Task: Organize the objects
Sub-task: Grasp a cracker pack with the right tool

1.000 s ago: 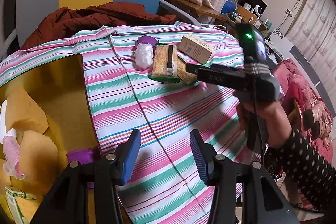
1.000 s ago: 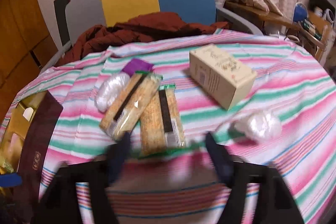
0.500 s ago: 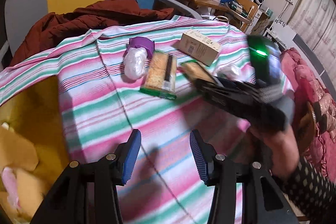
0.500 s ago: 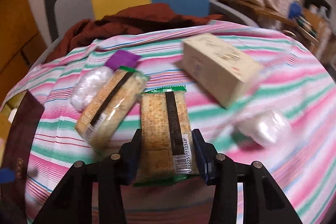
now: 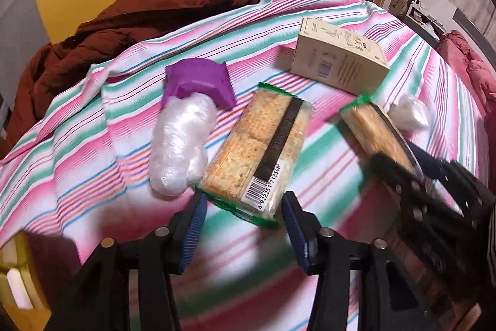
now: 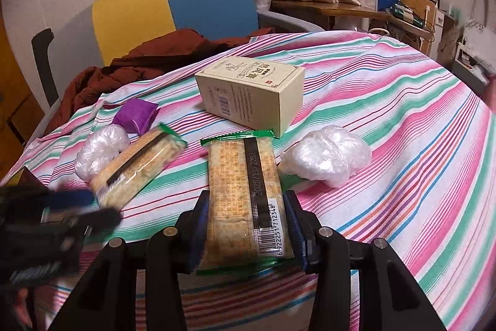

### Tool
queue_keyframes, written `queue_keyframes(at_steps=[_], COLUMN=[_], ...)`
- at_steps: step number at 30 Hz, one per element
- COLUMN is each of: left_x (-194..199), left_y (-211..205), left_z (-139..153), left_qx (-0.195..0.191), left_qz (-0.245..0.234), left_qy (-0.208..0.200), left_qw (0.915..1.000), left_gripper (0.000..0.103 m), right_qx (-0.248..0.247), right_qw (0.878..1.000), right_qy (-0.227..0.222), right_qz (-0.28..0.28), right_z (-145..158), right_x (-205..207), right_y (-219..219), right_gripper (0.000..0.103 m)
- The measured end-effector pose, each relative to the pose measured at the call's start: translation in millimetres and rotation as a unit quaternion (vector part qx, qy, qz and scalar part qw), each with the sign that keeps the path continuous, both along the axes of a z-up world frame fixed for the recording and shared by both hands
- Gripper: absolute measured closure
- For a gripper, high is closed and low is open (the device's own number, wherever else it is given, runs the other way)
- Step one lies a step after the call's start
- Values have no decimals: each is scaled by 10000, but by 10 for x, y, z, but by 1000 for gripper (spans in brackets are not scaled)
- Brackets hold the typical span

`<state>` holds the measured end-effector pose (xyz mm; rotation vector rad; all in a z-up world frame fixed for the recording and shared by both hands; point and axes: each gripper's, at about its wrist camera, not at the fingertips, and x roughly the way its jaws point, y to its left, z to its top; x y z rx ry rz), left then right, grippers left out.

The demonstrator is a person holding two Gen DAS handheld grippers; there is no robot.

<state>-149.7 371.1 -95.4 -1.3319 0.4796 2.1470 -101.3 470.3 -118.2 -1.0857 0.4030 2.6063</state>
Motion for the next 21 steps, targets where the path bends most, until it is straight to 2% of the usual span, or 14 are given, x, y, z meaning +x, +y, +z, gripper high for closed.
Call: queue_keyframes(at_steps=[3,8,13,17,21], left_x=[-43,-19,51,26,-11], left_y=[73,224,184,215,368], left_z=[6,-31,33,76,44], left_qx=[-10,6,497,253,-45], left_qz=[-116,-621,-668,-443,-715], left_qy=[118,162,-164,384,594], left_qw=[9999,9979,9964,9980,9957], left_gripper=[49,45,49,47,46], right_qx=[-22,-63,-195,-144,-343], right_qw=[10000,10000,9997,9996,9982], right_qy=[37,67,164,204,357], right_qz=[-1,0,-22,-122,-334], right_z=[-9,-19,-21,-15,-11], right_x=[29,44,74,91,157], right_y=[8,20,58,51,139], right_gripper=[56,56,56,56,57])
